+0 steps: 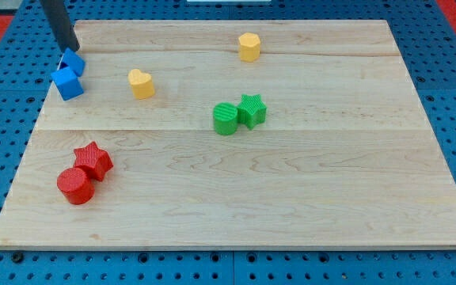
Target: Place the yellow heart to the top left
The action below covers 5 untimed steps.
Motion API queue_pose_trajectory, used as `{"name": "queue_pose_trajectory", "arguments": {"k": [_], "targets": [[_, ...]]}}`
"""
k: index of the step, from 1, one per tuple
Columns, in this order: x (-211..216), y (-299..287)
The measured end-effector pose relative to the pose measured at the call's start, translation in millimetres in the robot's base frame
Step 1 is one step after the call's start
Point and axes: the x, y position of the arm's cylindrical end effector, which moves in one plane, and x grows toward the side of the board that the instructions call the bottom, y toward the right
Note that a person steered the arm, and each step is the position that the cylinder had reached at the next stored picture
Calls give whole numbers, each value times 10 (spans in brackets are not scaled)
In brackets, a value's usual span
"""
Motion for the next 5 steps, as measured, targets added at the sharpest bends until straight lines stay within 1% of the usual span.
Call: {"name": "queue_pose_trajectory", "arguments": {"k": [1,2,3,4,5], "targets": [[187,0],[189,0],[93,110],[-131,927],[-236,1878]]}}
